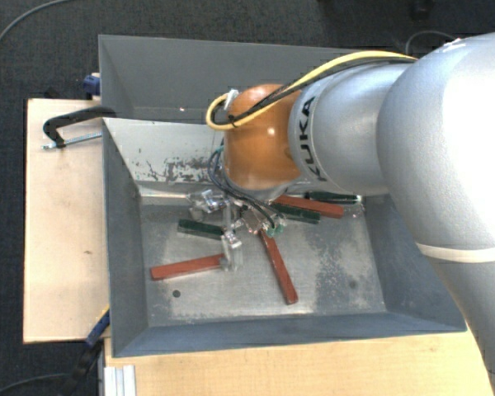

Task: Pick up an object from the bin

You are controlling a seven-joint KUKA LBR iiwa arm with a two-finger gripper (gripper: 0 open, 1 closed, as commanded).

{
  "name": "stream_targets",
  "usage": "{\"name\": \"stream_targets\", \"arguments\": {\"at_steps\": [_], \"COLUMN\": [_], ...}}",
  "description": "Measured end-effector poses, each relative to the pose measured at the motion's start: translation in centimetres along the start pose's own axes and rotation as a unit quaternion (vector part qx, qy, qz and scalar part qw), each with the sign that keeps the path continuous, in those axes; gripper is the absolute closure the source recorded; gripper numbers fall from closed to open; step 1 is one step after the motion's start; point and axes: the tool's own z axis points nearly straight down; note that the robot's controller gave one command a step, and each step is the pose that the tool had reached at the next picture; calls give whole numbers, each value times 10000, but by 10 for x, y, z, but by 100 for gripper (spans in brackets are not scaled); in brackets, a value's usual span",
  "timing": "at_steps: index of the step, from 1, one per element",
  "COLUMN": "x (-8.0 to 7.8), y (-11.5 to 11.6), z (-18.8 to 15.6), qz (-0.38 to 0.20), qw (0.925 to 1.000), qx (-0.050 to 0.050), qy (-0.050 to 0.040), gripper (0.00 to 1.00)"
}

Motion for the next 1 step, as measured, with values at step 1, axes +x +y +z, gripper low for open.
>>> {"name": "stream_targets", "arguments": {"at_steps": [1], "x": [-1], "y": [-2], "z": [-3], "qz": [18], "qw": [10000], "qx": [7], "qy": [-17], "gripper": [100]}}
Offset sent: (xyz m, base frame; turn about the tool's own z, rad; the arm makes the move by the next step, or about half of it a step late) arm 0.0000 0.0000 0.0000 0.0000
